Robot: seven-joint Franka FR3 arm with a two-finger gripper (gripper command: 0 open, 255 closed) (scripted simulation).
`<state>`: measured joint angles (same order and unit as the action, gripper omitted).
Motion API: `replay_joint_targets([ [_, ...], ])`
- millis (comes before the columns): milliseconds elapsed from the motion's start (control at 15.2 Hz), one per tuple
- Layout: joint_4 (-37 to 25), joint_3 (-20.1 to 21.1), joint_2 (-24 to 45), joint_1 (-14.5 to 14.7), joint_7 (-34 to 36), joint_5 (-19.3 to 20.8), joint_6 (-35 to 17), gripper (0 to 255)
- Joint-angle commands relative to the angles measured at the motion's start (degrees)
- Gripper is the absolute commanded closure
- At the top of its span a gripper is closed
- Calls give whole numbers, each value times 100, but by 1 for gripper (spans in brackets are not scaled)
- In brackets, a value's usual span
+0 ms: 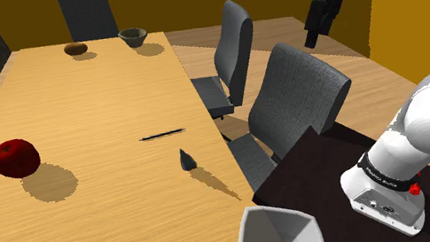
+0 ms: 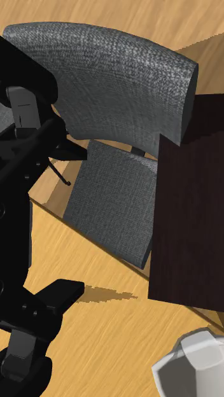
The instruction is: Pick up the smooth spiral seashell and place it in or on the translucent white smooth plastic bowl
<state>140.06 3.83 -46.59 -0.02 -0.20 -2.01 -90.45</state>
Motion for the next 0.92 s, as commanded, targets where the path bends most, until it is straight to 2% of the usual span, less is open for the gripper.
replay_joint_targets([
  [0, 0, 0, 0, 0, 0, 0, 0, 0],
  [396, 201, 660, 790, 35, 1007, -457, -778, 0],
  [858, 60, 1369, 2103, 21, 2155, -783, -1730, 0],
])
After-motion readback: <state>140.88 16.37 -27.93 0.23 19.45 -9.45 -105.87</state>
